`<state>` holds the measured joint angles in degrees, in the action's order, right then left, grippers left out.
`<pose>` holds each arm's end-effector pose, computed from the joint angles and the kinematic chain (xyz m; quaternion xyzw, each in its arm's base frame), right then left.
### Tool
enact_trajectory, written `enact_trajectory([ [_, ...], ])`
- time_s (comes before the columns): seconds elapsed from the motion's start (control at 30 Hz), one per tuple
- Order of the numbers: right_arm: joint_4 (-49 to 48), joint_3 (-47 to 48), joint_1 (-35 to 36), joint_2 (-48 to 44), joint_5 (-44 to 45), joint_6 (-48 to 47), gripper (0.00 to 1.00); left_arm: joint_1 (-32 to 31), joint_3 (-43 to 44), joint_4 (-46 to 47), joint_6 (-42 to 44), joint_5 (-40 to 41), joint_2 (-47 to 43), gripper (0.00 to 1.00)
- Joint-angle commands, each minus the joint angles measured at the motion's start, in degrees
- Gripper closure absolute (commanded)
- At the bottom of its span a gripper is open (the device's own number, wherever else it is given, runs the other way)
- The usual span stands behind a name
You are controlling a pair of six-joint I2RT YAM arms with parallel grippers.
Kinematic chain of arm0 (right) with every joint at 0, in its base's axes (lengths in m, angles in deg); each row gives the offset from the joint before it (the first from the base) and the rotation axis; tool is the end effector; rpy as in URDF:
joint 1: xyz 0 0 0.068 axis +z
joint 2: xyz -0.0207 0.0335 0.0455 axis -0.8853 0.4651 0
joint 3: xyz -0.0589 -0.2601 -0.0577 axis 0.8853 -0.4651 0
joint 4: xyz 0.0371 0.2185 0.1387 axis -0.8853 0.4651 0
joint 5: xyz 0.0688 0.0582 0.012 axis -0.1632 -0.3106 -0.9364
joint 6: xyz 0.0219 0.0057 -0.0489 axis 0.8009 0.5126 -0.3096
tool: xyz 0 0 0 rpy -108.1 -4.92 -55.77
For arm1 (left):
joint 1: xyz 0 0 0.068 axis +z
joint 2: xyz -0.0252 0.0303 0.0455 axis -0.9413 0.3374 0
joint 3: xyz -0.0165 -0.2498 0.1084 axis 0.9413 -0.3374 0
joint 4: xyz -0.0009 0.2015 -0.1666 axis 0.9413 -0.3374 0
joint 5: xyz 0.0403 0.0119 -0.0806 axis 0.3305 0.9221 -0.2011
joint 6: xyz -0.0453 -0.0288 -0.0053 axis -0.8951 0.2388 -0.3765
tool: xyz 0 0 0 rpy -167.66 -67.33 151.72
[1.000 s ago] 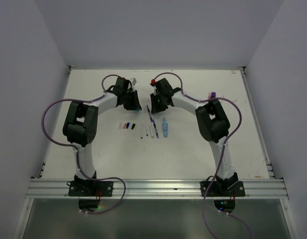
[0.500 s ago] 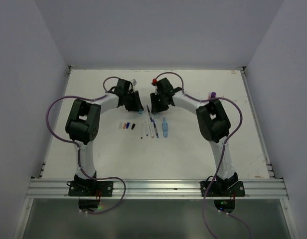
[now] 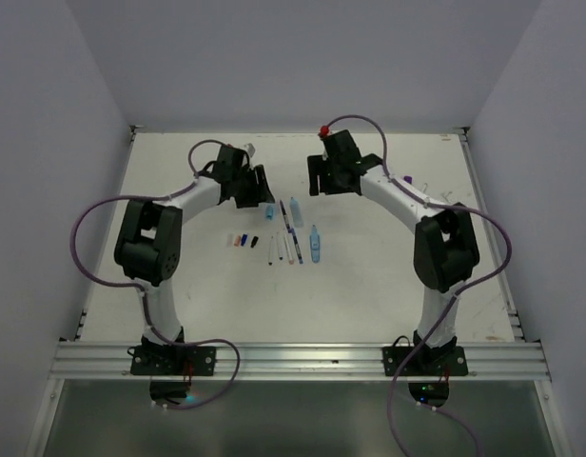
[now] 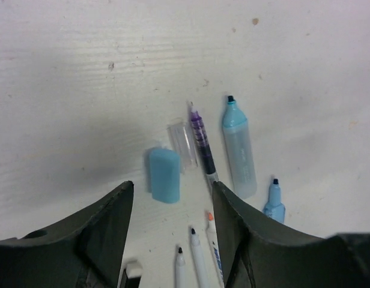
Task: Open the pen caps
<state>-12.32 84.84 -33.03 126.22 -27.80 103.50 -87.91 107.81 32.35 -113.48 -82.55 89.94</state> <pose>0.3897 0.2181 0.2369 -0.0885 0.9343 0.1372 0.3169 0.4044 -0.1382 0.1692 -0.0649 0.9343 -0.2482 0.2477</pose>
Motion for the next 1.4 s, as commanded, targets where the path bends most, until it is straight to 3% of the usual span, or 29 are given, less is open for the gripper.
enact_trajectory([
  [0.0, 2.7, -1.9, -3.6, -7.2, 11.2, -1.5, 0.33, 0.4, 0.0, -0.9, -0.4, 2.9, -10.2, 0.41],
  [0.17, 4.5, -4.8, -11.7, -8.5, 17.2, -0.8, 0.30, 0.4, -2.3, -2.1, 2.2, 6.7, -20.8, 0.18],
  [0.23, 4.7, -5.4, -14.1, -8.1, 17.0, 0.5, 0.31, 0.4, -4.0, -2.2, 3.2, 8.6, -25.3, 0.06],
  [0.3, 4.8, -5.7, -17.5, -7.0, 15.1, 1.3, 0.33, 0.4, -6.2, -2.2, 5.1, 10.4, -28.2, 0.00],
  [0.6, 4.9, -4.6, -24.0, -1.1, 11.9, 2.8, 0.48, 0.5, -17.0, -1.2, 9.2, 12.4, -43.6, 0.00],
  [1.1, 3.1, -4.7, -26.7, 7.3, 7.7, 2.9, 0.59, 0.5, -25.2, -0.3, 7.9, 9.9, -49.4, 0.00],
  [1.2, 3.5, -4.7, -26.8, 8.2, 6.0, 2.4, 0.71, 0.5, -24.8, 0.2, 7.8, 9.4, -49.0, 0.00],
  [1.33, 1.4, -6.7, -26.3, 6.8, 1.8, 1.0, 0.99, 0.5, -24.2, 1.1, 7.3, 7.4, -48.5, 0.00],
  [1.37, 0.6, -7.4, -25.9, 6.1, 1.1, 0.7, 1.00, 0.5, -24.1, 1.3, 6.8, 6.9, -48.3, 0.00],
])
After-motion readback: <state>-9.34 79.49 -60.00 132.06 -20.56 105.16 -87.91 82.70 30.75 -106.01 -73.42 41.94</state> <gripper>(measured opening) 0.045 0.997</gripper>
